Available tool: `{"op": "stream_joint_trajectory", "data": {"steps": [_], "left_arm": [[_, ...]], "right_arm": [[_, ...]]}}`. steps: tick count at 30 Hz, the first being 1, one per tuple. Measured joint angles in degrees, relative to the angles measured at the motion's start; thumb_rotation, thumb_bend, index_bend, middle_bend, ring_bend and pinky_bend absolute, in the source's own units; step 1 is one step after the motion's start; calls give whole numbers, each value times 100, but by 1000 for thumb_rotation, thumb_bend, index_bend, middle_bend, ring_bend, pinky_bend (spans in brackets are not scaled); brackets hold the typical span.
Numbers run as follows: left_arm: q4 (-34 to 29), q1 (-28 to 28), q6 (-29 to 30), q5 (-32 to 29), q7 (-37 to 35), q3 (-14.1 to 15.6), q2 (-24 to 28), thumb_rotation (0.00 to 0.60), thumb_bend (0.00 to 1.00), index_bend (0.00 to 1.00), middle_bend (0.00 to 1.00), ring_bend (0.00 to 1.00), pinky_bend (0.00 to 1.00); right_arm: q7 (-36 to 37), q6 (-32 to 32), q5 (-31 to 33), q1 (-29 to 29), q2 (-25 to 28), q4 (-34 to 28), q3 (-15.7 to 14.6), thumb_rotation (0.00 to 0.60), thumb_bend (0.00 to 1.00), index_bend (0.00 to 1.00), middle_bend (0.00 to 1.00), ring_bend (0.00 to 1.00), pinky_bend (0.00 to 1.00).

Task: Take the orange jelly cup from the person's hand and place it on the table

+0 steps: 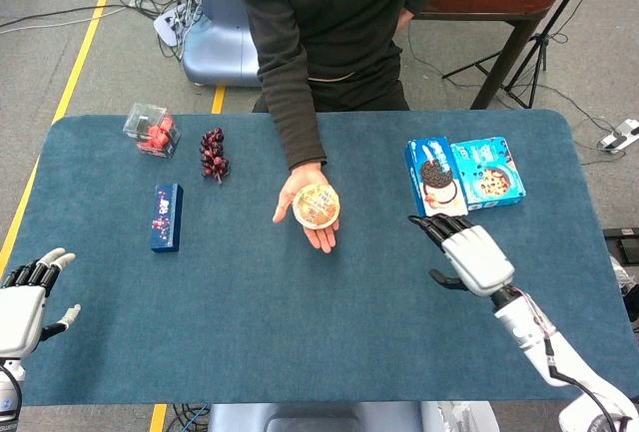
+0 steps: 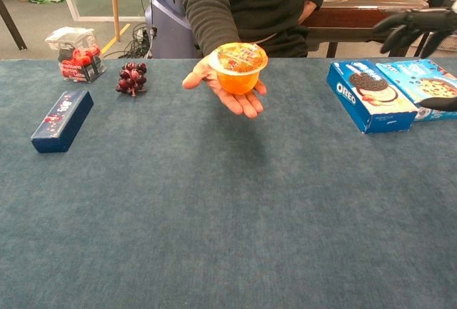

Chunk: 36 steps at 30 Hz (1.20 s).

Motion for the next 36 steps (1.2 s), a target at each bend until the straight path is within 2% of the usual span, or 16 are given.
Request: {"op": "stream_joint_trajectory", "data": {"steps": [6,10,19,28,36], "left_arm": [[4,15,28,16,-4,1,-5,600,228,207,175,197,200],[7,32,30,14,4,15,-14,600,228,207,175,197,200],[-12,70,73,26,14,26,-15,600,228,207,175,197,200],[-7,127,108,4,13,42,-4,600,228,207,175,197,200],[-17,180,136,-21,5,52,28,600,228,207,175,197,200]], "right_arm": [[-72,-634,325,625,-263,63,229,600,142,7,89,41,148],[-152,-937,645,1000,-474,189,401,600,122,0,38,0,92],[-391,-1511,1208,1849,-1002,639,714,600,122,0,30,0,92],[-571,-2015,1925,2689,-1660,1436,932,600,122,0,32,0,92],[-613,-2267,2331,3225,-2114,2065,984,600,140,0,99,4,96]]}}
